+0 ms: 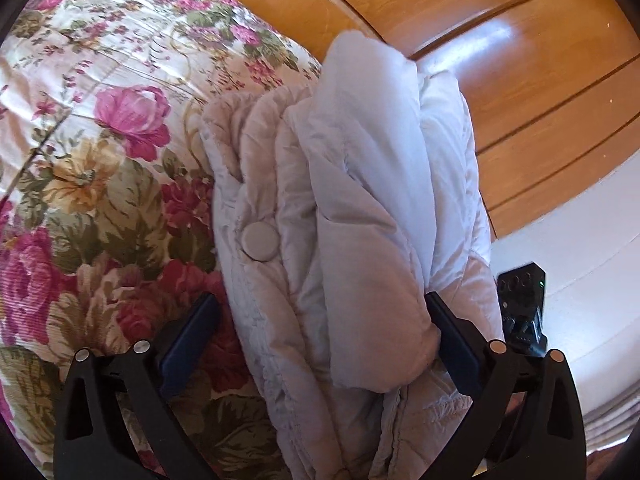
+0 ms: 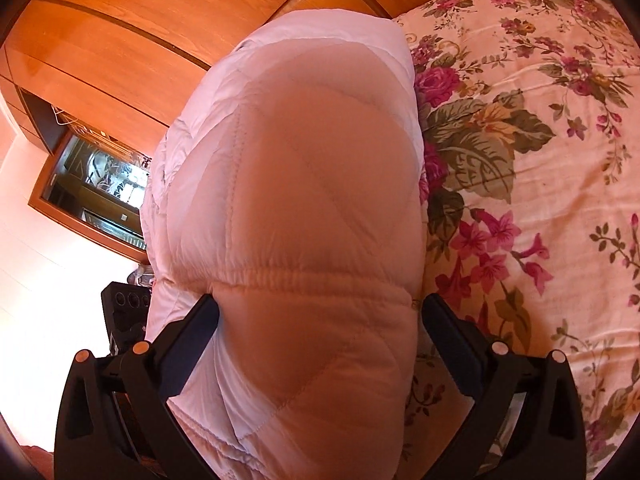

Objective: Fold small clothes

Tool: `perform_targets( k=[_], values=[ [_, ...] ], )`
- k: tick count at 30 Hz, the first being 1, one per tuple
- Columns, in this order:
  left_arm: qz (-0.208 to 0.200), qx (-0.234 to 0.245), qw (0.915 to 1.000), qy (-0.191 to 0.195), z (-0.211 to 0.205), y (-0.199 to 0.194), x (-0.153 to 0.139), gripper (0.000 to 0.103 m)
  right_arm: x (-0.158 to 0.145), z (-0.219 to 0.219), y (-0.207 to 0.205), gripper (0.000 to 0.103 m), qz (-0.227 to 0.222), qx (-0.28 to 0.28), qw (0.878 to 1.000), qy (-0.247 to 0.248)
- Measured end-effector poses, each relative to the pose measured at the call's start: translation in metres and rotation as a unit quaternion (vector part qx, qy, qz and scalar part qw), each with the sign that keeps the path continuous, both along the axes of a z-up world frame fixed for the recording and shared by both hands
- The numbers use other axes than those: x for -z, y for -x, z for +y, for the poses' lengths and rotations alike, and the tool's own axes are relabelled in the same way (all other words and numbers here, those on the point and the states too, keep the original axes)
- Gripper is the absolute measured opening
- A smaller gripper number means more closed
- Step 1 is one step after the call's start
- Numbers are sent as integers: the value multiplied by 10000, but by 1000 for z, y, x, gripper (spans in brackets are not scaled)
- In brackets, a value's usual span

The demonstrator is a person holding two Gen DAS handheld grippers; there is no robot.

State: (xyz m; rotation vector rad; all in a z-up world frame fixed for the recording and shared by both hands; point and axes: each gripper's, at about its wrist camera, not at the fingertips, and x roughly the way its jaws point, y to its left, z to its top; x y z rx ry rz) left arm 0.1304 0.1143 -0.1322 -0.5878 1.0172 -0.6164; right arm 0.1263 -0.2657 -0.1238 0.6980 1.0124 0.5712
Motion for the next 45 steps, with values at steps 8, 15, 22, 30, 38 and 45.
perform_targets(
  k=[8,15,22,30,38,45],
  values=[
    [131,423,9989,165,-10,-21,4,99,3,11,-12,85,-177,-222,9996,-1],
    [64,654,9973,332,-25,-12,3,72,-8,2,7,65,-516,-247,9983,-52],
    [13,780,9963,350,-33,3,0,71,-11,-2,21,59,-687,-17,9976,65],
    [-430,767,9961,-21,-51,-18,-28,58,-39,10,11,52,-1397,185,9873,730],
    [-781,720,9941,-207,-72,-59,-36,53,-53,15,-21,50,-2192,377,9616,1606],
    [-1228,554,9887,-652,-104,-119,-49,48,-56,14,-63,49,-2765,618,9322,2253]
  ],
)
